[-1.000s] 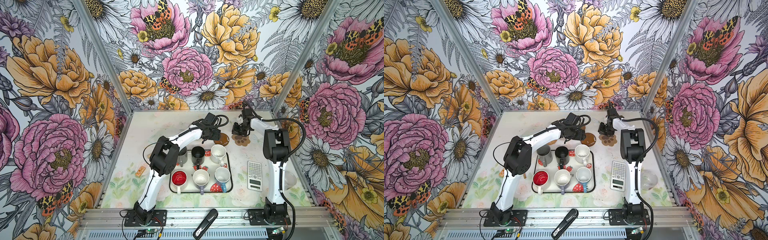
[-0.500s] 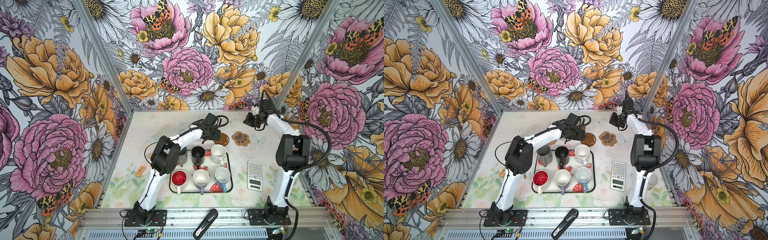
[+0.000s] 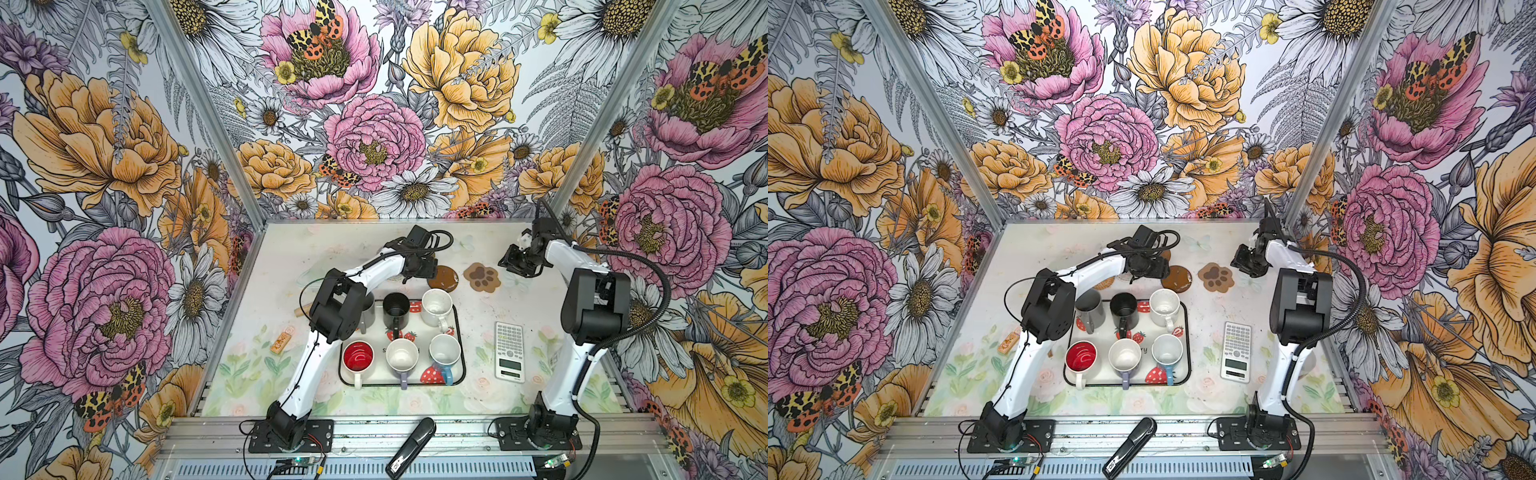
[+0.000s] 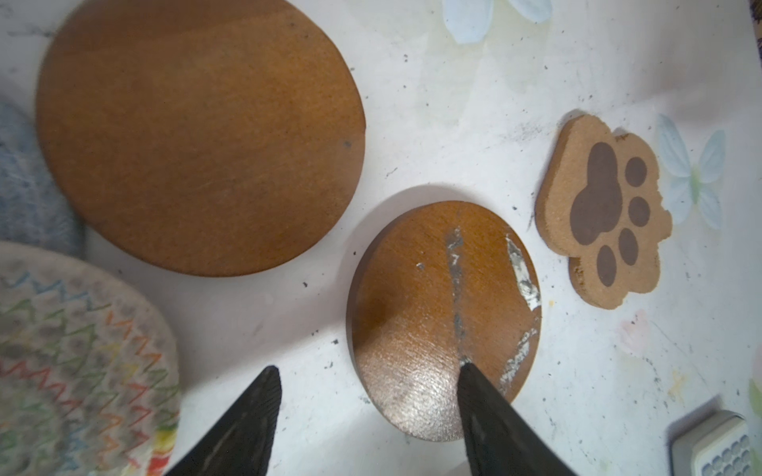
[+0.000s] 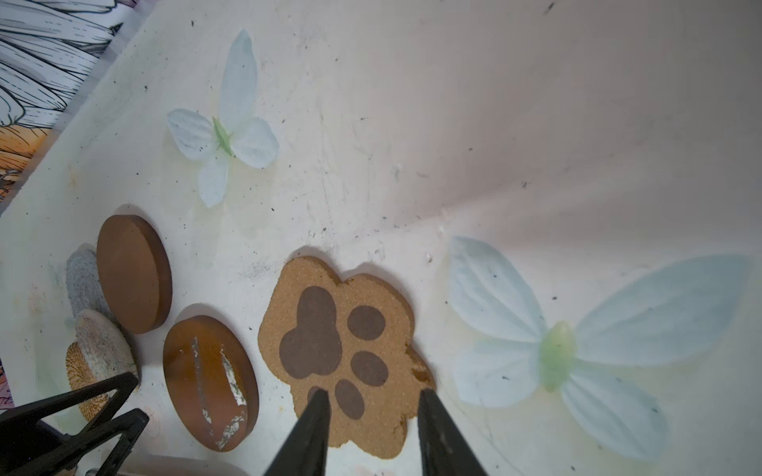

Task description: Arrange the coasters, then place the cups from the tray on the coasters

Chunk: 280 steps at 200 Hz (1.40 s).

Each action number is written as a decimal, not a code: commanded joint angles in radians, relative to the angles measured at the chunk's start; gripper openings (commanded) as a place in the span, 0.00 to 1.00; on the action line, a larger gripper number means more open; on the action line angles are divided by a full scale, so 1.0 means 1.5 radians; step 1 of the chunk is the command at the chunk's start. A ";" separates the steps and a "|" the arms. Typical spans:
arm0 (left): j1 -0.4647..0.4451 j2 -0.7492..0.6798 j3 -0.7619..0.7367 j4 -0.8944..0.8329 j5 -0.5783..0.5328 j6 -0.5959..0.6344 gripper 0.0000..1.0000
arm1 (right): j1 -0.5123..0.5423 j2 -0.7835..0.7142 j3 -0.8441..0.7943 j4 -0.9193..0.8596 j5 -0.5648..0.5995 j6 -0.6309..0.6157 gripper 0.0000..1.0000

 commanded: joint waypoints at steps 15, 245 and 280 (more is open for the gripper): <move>0.000 0.027 0.029 0.009 0.024 0.010 0.69 | 0.002 0.040 0.004 0.009 -0.002 -0.012 0.40; -0.027 0.119 0.140 0.009 0.110 -0.031 0.69 | 0.038 0.025 -0.098 0.053 -0.038 0.019 0.35; -0.028 0.140 0.178 0.009 0.118 -0.041 0.69 | 0.039 0.012 -0.124 0.060 -0.038 0.022 0.35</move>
